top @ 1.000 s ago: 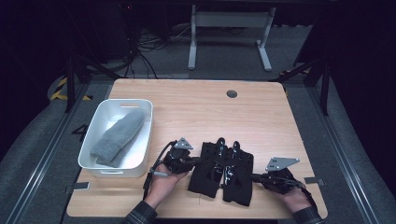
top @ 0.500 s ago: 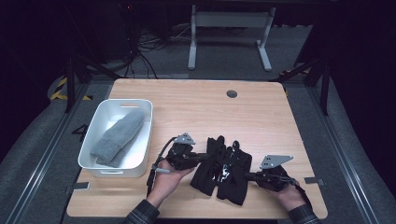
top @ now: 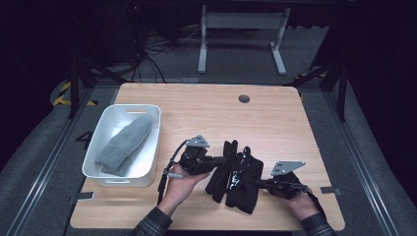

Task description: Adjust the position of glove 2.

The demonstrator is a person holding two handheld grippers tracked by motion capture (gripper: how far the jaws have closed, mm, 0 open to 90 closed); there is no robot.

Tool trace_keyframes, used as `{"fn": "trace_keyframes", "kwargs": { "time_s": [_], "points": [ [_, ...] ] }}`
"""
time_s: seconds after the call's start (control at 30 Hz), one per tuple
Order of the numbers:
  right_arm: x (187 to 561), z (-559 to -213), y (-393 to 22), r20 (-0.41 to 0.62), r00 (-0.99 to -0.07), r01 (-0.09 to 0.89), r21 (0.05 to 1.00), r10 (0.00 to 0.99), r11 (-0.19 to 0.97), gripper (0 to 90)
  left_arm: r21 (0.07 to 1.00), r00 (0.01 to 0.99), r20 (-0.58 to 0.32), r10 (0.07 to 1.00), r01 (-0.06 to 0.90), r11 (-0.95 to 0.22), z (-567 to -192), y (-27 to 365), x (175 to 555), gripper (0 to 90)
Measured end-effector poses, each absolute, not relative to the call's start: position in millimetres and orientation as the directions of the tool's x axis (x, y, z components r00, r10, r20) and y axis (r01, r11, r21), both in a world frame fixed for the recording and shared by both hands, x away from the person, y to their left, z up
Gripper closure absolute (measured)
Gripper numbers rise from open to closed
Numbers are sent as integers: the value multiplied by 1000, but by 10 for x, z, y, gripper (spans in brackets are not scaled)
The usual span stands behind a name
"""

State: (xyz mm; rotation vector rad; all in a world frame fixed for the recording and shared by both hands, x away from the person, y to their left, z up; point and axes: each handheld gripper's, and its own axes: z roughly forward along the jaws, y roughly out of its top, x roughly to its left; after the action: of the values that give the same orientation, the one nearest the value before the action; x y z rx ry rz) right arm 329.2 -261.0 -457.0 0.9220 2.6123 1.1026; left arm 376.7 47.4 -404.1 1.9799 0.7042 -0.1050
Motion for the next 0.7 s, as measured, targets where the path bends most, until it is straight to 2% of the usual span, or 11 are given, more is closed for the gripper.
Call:
{"fn": "trace_keyframes", "kwargs": {
  "time_s": [0.7],
  "points": [
    [3431, -4588, -2414, 103, -808, 474, 698, 580, 536, 896, 786, 854, -347, 388, 491, -377, -4076, 206, 3760, 876]
  ]
}}
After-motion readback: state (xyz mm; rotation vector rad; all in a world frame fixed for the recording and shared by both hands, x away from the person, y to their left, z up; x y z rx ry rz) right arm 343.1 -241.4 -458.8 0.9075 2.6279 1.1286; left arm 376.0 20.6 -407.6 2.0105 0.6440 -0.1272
